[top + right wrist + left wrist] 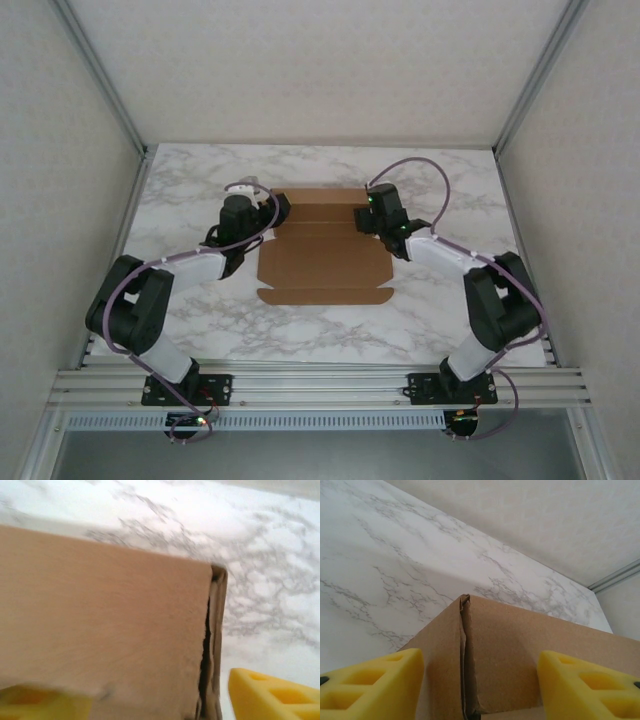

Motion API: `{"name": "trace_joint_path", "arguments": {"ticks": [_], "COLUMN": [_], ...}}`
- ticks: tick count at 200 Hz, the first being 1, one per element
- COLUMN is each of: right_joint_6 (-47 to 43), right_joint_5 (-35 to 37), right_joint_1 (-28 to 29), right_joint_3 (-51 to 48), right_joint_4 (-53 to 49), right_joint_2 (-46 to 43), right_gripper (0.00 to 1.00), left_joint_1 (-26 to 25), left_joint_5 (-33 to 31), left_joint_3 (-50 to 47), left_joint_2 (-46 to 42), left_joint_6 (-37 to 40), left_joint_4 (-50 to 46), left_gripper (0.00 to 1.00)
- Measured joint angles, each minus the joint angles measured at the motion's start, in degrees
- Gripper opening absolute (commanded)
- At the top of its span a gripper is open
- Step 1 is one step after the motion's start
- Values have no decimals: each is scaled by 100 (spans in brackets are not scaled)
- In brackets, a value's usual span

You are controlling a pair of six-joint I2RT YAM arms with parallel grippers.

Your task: Fold the paper box

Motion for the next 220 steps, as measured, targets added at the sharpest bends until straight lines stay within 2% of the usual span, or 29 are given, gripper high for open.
{"name": "trace_joint_path", "arguments": {"ticks": [22, 45, 82, 104, 131, 182, 220], "right_joint_6": [-28, -9, 389, 664, 968, 1432, 1591], "right_joint_5": [-422, -837, -1196, -1134, -944, -997, -1001], "right_joint_1": [-26, -111, -442, -533, -531, -562, -562], "right_joint_3": [-142, -339, -577, -393, 170, 1266, 1491], "right_joint_4": [48, 107, -59, -448, -1045, -1950, -2396], "right_joint_2": [-549, -960, -1322, -1307, -1099, -428, -149], "right_gripper": [86, 86, 71, 61, 58, 60, 65], "left_joint_1": [20, 20, 20, 24, 24, 37, 46], "left_joint_5": [24, 79, 98, 98, 98, 114, 118], "left_joint_3": [83, 105, 109, 144, 205, 225, 225], "left_joint_2": [57, 74, 94, 94, 118, 240, 245], "left_joint_6": [-26, -90, -149, -146, -149, -275, -297], "left_joint_4": [-48, -59, -55, -98, -188, -31, -20], "left_gripper": [60, 60, 60, 60, 60, 57, 59]}}
